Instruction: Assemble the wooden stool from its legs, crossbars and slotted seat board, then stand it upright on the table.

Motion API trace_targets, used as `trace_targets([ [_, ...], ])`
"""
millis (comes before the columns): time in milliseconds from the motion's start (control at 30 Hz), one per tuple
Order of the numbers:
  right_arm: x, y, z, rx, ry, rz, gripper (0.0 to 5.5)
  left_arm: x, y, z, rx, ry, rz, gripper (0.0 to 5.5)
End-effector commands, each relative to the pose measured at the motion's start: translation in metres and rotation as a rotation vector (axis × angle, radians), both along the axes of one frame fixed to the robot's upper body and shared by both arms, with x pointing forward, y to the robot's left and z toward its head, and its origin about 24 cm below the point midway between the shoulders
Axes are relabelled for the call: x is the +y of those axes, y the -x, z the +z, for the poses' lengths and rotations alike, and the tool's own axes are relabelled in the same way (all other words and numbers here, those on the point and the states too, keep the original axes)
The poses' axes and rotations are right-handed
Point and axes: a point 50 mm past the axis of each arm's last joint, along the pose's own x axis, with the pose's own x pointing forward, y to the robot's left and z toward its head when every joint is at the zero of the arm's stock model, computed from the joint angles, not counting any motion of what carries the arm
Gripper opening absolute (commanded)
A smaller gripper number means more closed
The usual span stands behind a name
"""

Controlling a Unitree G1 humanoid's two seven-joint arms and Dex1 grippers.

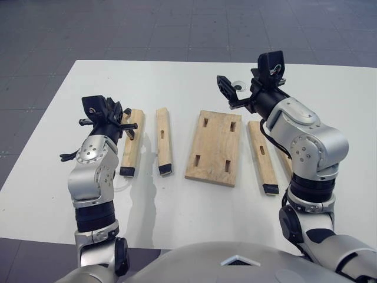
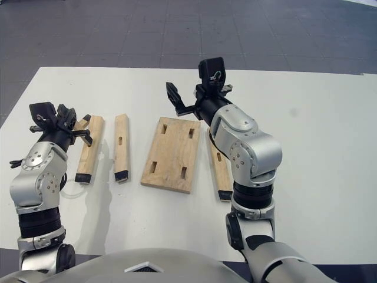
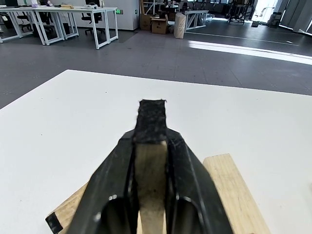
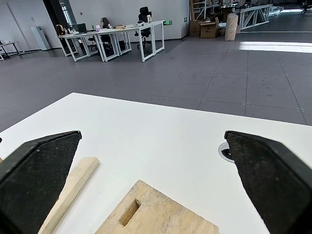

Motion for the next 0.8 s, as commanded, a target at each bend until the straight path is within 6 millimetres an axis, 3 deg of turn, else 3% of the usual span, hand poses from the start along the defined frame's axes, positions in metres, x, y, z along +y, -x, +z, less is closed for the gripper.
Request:
trace_targets([
  [33, -0.001, -0.001, 0.003, -0.013, -0.001, -0.008, 5.5, -0.001, 0.001, -0.004, 0.017, -0.011, -0.018, 0.45],
  [200, -0.002, -0.002, 0.005, -0.015, -0.002, -0.011, 5.5, 0.002, 0.01, -0.029, 0.085, -0.006, -0.03, 0.45],
  [367, -0.002, -0.002, 0.006, -0.016, -0.004, -0.01, 5.5, 0.003, 0.033, -0.076, 0.218, -0.01, -0.043, 0.45],
  [800, -0.003, -0.003, 0.007, -0.014, 0.002, -0.004, 5.5, -0.002, 0.077, -0.14, 0.419, 0.03, -0.015, 0.45],
])
